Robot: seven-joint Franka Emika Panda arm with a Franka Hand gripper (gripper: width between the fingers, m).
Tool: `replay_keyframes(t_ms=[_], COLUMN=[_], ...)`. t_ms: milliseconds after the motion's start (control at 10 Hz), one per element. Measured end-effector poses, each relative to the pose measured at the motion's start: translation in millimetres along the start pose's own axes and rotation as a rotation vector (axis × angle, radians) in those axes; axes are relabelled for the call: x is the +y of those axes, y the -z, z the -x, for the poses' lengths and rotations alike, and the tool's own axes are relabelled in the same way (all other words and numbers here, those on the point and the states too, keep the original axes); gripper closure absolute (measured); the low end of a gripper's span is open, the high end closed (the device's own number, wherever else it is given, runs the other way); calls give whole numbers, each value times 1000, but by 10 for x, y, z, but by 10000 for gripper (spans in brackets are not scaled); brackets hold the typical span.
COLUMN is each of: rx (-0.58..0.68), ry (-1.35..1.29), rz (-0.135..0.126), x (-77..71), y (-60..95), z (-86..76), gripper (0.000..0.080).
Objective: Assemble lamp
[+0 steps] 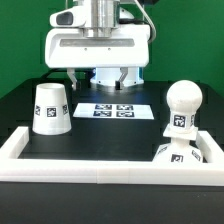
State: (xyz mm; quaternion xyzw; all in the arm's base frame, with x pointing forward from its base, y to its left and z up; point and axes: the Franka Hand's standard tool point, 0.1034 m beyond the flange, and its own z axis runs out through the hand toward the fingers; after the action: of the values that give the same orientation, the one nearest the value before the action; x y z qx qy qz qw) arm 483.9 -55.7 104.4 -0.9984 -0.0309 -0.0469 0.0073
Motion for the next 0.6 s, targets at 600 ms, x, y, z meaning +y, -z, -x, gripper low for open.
replay_keyframes(t_ms=[600], rx=[-30], ry=[-14], rz=[3], x=[171], y=[14], z=[251], gripper=[100])
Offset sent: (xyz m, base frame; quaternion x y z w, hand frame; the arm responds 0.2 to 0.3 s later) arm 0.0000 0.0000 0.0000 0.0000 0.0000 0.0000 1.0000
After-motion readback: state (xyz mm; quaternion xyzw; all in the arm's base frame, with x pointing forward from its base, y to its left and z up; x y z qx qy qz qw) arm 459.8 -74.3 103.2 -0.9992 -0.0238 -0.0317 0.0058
